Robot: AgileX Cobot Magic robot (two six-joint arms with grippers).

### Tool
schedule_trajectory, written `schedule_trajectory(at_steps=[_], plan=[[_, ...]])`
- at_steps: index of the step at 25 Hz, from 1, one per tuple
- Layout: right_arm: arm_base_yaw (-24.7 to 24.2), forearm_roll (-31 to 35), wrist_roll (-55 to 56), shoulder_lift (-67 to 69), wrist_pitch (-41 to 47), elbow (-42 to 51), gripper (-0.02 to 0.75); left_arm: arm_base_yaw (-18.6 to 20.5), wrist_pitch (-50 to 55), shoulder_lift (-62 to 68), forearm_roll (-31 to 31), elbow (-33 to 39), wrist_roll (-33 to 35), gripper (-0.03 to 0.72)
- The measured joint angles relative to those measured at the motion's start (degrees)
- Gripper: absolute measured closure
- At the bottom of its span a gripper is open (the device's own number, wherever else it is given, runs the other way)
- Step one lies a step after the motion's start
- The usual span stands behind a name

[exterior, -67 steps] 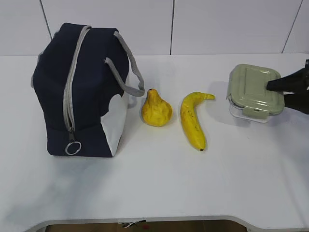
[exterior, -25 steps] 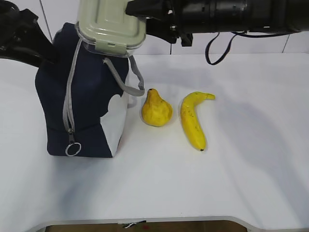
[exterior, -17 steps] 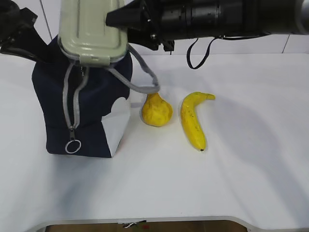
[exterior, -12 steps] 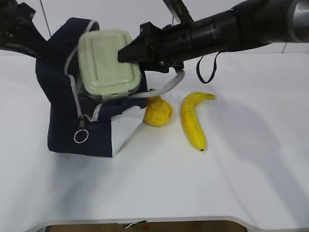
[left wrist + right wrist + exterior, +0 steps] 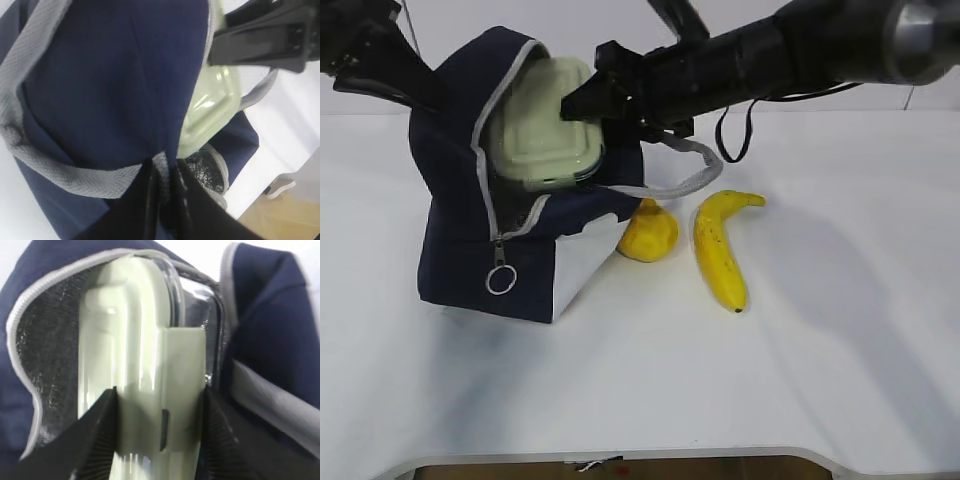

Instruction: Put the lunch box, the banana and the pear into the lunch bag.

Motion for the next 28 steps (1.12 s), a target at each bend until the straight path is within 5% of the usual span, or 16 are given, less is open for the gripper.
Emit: schedule_trajectory(at_steps=[18, 28], plan=[[2.77, 9.62, 2.46, 11.64, -1.27, -3.71, 0.347, -0.23, -0.80, 4.51, -4.24, 0.00, 0.60, 0.661], [2.55, 11.53, 3.33, 12.44, 3.18, -4.24, 0.233, -0.23, -1.02, 4.99, -4.24, 0.00, 0.60, 0.661]])
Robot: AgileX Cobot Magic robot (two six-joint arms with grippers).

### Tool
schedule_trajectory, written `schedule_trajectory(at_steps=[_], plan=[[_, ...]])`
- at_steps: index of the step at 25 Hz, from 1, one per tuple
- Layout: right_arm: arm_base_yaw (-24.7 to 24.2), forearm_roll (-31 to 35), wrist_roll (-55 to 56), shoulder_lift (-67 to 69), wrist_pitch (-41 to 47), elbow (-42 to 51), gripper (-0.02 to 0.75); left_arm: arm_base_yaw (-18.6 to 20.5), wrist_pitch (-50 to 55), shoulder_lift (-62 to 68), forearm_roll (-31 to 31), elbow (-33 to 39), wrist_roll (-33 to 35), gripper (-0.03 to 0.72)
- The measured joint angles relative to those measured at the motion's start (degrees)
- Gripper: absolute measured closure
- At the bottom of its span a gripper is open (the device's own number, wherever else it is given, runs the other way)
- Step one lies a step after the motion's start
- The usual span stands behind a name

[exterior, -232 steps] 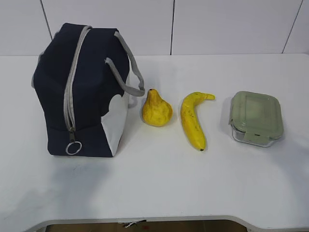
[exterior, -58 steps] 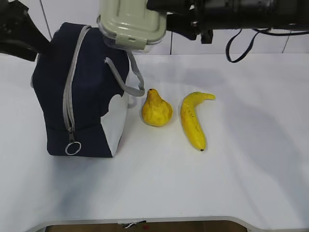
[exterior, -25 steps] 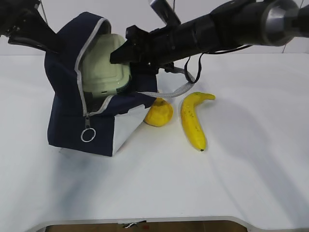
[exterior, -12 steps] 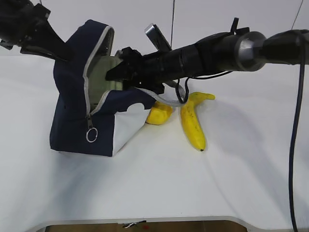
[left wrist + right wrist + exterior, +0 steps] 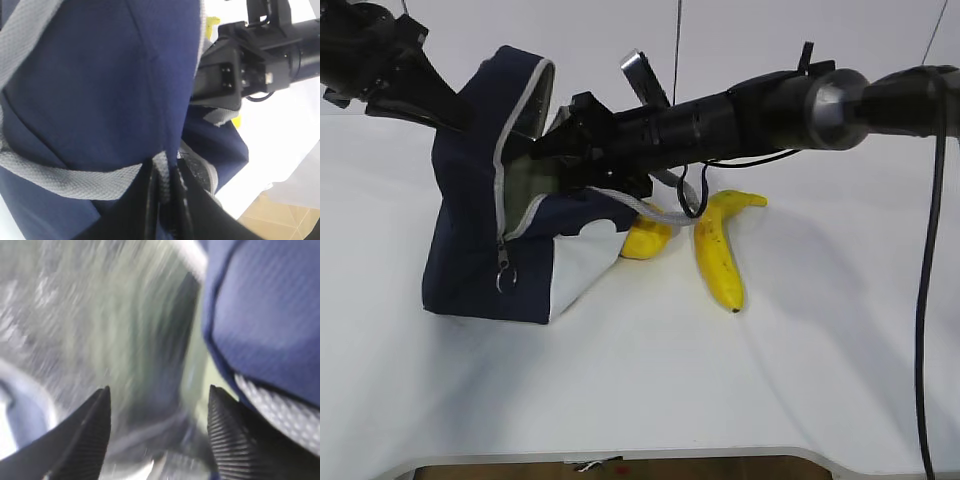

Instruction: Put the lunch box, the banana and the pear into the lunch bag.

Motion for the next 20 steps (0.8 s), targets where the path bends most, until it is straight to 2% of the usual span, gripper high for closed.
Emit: schedule_trajectory(at_steps=[7, 11, 14, 20], plan=[[-2.90, 1.40, -1.01, 0.85, 10.77, 0.00, 0.236, 0.23, -0.50, 0.00, 0.00, 0.00, 0.00, 0.661], [-5.59, 0.90, -1.01, 0.99, 15.74, 0.25, 0.265, 0.43, -0.62, 0.00, 0.12, 0.00, 0.00, 0.661], [-6.85, -3.60, -0.51, -1.13, 15.88, 0.59, 0.277, 0.43, -0.62, 0.00, 0.60, -0.07, 0.00, 0.661], [-7.21, -17.74, 1.15, -10.98, 14.69, 0.69, 0.279, 0.43, -0.62, 0.00, 0.96, -0.07, 0.00, 0.661]])
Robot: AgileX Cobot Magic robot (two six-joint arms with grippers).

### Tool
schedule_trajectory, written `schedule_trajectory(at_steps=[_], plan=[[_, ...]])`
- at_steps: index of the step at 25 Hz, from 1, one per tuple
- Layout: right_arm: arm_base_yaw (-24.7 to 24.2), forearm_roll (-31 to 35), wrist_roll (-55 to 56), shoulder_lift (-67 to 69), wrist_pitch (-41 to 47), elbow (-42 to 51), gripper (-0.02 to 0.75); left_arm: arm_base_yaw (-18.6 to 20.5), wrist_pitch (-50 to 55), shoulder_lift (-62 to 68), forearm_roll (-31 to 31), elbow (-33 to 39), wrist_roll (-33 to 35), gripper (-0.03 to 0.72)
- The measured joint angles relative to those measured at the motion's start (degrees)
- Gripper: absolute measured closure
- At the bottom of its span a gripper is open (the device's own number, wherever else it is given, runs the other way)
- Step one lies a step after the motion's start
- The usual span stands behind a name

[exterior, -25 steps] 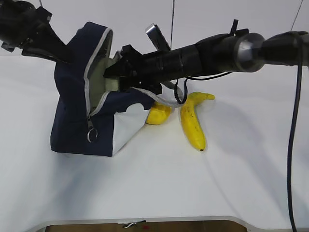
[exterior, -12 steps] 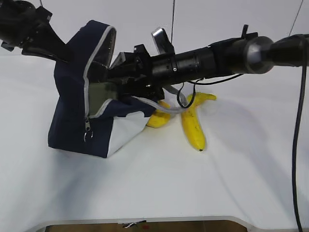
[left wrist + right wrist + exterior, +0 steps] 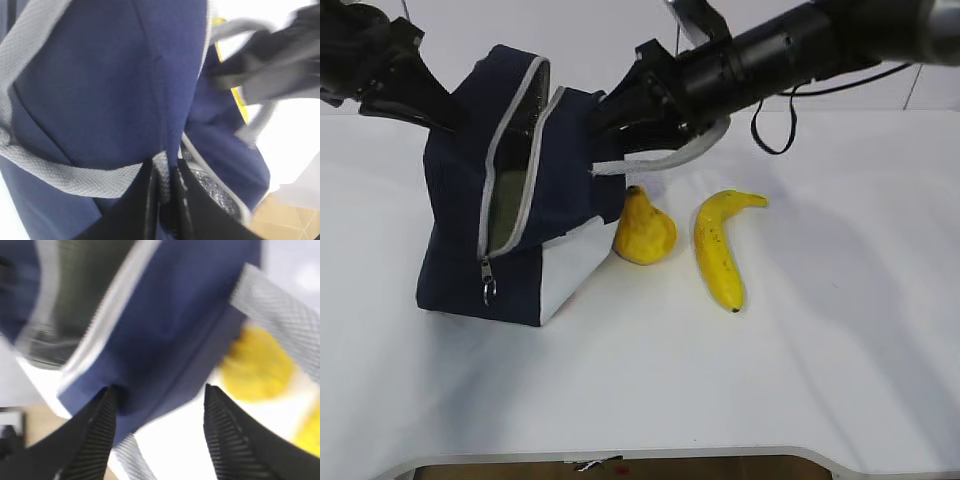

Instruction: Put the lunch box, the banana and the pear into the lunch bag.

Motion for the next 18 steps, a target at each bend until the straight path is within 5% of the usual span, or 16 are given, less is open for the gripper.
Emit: schedule_trajectory(at_steps=[10, 14, 18], plan=[[0.00, -24.91, 12.59, -8.12, -0.20, 0.00, 0.281, 0.00, -0.08, 0.08, 0.33, 0.00, 0.00, 0.661], [0.00, -18.82, 10.57, -8.63, 2.35, 0.12, 0.291, 0.00, -0.08, 0.08, 1.23, 0.00, -0.19, 0.661], [0.00, -4.09, 3.83, -8.98, 3.02, 0.12, 0.302, 0.00, -0.08, 0.08, 1.89, 0.00, -0.36, 0.661]])
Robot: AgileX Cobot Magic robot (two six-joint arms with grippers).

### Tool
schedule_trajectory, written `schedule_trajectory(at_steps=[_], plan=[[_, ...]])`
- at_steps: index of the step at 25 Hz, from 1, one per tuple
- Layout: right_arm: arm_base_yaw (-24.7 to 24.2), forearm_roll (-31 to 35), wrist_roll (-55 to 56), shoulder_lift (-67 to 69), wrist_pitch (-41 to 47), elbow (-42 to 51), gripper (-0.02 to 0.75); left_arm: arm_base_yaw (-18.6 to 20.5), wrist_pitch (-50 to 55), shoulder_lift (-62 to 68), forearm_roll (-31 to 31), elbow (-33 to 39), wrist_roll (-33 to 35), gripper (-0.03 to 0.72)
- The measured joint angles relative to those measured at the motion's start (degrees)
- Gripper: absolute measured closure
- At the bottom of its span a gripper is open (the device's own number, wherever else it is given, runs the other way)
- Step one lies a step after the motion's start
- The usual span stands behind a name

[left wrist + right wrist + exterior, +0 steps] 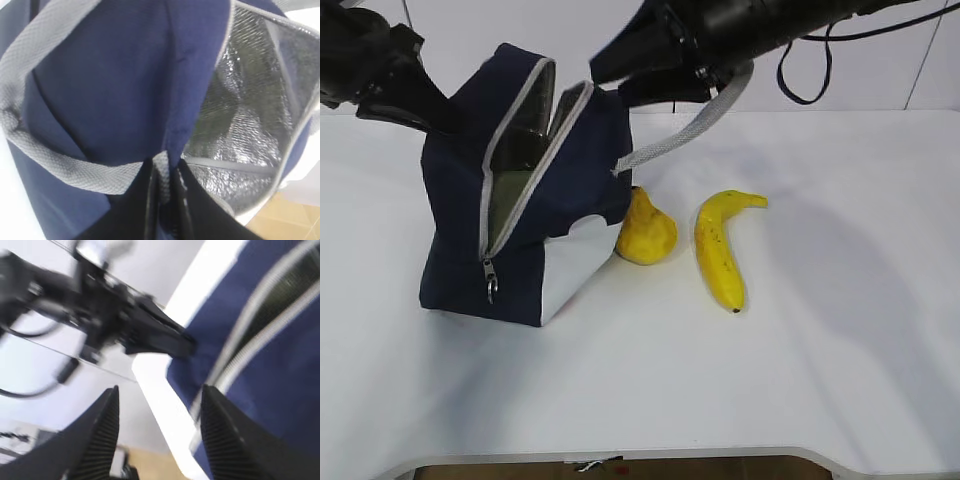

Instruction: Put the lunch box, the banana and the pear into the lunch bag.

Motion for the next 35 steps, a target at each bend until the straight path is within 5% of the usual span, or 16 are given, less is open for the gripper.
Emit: schedule_trajectory(at_steps=[12, 16, 23, 35], plan=[[0.00, 23.46, -11.08, -0.43, -0.53, 0.00, 0.309, 0.00, 0.00, 0.00, 0.13, 0.00, -0.45, 0.661], [-0.43, 25.12, -14.91, -0.43, 0.98, 0.00, 0.309, 0.00, 0.45, 0.00, 0.13, 0.00, -0.68, 0.661], [-3.50, 8.97, -7.59, -0.45, -0.11, 0.00, 0.309, 0.00, 1.50, 0.00, 0.13, 0.00, -0.79, 0.661], [-3.16, -32.03, 23.89, -0.75, -13.22, 0.00, 0.309, 0.00, 1.63, 0.00, 0.13, 0.00, -0.89, 0.662]])
